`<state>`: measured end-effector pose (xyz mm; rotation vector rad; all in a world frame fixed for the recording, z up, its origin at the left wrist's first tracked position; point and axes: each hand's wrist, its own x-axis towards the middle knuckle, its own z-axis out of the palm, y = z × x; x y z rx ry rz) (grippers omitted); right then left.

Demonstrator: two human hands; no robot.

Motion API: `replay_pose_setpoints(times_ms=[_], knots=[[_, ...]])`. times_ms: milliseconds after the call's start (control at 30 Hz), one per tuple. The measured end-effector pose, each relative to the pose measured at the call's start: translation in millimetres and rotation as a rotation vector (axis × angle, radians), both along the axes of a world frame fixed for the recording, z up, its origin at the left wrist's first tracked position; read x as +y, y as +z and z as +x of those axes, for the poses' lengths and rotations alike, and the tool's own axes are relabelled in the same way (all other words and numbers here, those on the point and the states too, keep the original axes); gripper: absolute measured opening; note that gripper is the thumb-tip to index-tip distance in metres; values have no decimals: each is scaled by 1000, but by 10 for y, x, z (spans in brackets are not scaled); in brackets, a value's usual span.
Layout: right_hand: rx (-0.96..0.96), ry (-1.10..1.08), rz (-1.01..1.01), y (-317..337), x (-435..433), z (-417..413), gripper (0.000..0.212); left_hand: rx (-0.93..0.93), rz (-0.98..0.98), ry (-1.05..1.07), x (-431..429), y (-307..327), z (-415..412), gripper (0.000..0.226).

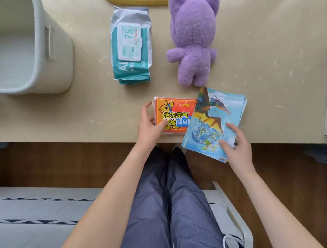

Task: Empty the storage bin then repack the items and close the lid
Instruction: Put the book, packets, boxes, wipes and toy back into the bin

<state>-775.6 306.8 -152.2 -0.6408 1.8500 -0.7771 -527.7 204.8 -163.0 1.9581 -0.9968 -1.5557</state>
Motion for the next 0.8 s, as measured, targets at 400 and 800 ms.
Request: replay_pose_setpoints(times_ms=[400, 800], knots=[[-1, -26, -30, 67, 11, 55, 50, 170, -4, -237, -6, 54, 77, 44], [-88, -33, -264, 1552, -59, 126, 54, 307, -149, 74, 204, 1381, 605, 48]])
